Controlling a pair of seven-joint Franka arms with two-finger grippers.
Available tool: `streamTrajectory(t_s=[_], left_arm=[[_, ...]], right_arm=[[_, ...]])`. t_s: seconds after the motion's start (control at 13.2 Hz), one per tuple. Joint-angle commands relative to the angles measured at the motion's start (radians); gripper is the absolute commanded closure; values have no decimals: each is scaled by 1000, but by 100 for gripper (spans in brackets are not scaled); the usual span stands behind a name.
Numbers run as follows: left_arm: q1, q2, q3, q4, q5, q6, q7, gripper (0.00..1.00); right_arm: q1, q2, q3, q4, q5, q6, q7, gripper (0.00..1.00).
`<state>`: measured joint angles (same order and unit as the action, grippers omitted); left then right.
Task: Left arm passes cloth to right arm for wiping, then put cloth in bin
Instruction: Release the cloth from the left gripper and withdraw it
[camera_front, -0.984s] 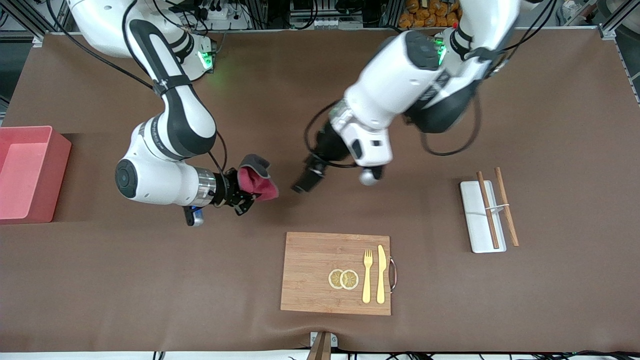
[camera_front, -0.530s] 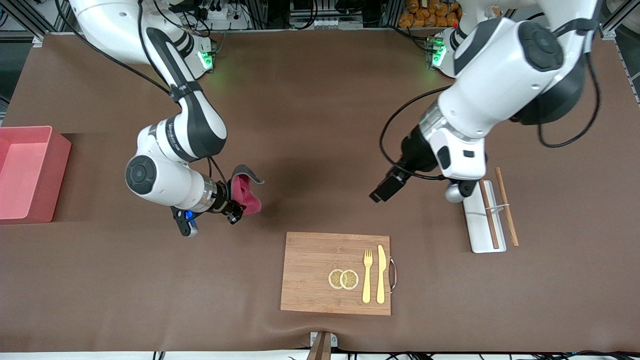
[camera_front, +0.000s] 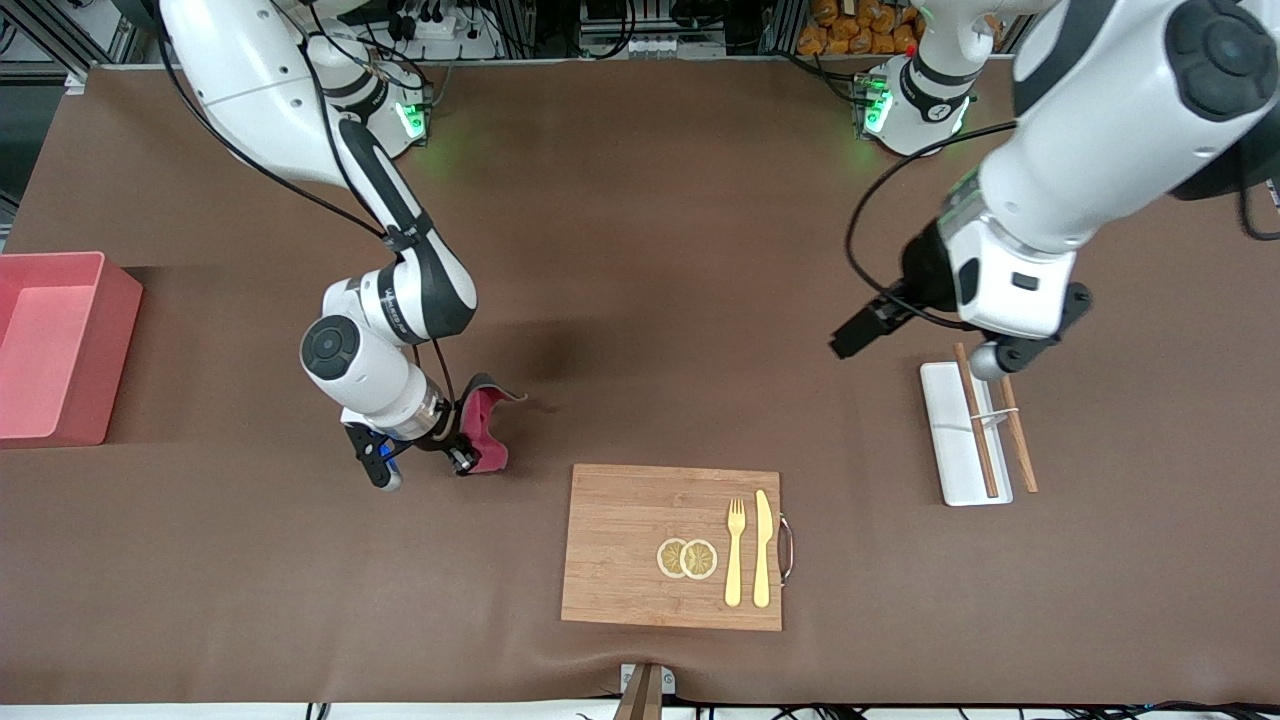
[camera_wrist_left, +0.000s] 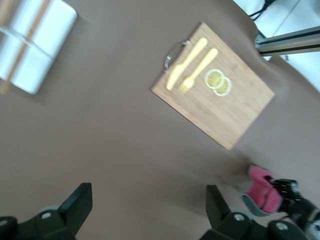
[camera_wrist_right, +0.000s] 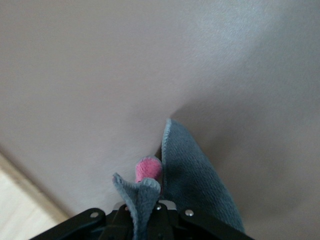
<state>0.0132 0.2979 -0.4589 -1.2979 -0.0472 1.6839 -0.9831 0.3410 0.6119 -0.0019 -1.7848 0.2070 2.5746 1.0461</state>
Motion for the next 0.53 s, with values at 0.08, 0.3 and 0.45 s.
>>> streamTrajectory(t_s=[0.08,0.3,0.45], left_arm=[[120,-80,14,-56,21,-76,303,0],[29,-196,207,-158,18,-104,548,0],[-25,-247,310,-213,14,-107,659,0]], right_arm=[[-138,-32,10,-47,-24,6,-286,100],[-224,-32,10,-50,-24,7,-435,100],[-291,-29,10,-51,-24,7,-565,100]])
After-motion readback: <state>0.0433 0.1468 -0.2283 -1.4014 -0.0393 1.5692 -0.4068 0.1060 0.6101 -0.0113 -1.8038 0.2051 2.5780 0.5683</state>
